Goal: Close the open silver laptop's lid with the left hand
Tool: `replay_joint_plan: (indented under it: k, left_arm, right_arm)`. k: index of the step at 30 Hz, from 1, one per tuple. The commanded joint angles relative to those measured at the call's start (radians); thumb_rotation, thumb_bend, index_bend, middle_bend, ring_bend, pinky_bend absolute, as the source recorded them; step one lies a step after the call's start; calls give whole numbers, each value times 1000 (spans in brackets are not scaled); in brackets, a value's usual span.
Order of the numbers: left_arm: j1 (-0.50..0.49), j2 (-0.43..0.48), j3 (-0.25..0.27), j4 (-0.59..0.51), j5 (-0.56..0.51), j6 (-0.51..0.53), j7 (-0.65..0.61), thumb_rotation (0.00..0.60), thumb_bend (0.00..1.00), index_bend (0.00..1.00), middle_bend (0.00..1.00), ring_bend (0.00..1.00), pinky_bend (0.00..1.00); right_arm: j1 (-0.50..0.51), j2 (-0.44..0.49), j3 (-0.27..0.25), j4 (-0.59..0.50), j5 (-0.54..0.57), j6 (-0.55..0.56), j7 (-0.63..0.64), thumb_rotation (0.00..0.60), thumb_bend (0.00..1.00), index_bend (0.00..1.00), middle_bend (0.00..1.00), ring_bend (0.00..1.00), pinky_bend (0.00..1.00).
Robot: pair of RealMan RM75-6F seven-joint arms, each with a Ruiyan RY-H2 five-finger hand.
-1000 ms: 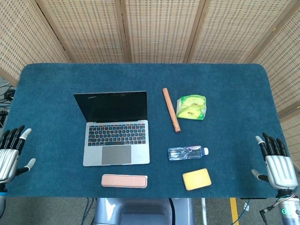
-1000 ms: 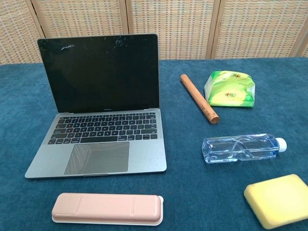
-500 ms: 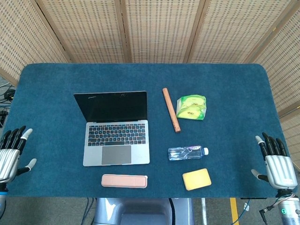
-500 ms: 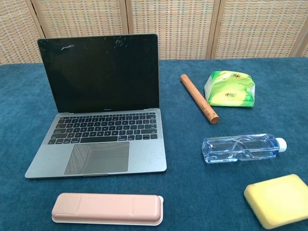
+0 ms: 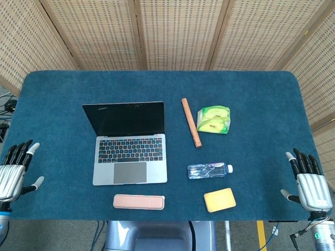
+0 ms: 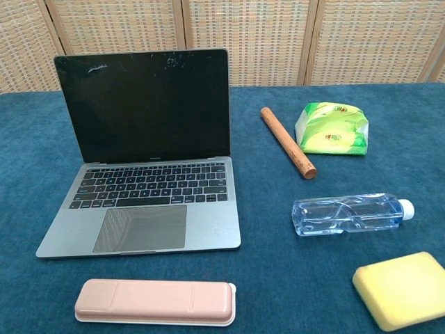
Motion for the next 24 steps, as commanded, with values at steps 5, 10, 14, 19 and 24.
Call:
replay_joint_plan:
  k: [5, 10, 14, 19, 24]
  left_arm:
    - [-40, 24, -42, -95, -43, -26, 94, 600, 287, 0, 0, 0, 0]
    - [-86, 37, -71, -166, -69, -68, 162, 600, 290, 0, 0, 0, 0]
    - [-145, 49, -97, -217, -107, -139, 226, 600, 293, 0, 0, 0, 0]
    - [-224, 58, -151, -269, -200, -214, 296, 600, 295, 0, 0, 0, 0]
    - [-309, 54, -205, -293, -322, -285, 346, 600, 296, 0, 0, 0, 0]
  right_arm:
    - [2, 1, -2, -4, 1, -6, -9, 600, 51, 0, 0, 0, 0]
    - [2, 3, -2, -6, 3, -9, -9, 600, 53, 0, 0, 0, 0]
    - [4, 7, -5, -11, 10, -20, -14, 600, 53, 0, 0, 0, 0]
    - [6, 9, -2, -14, 12, -20, -15, 600, 53, 0, 0, 0, 0]
    - [6, 4, 1, -6, 9, -12, -14, 600, 53, 0, 0, 0, 0]
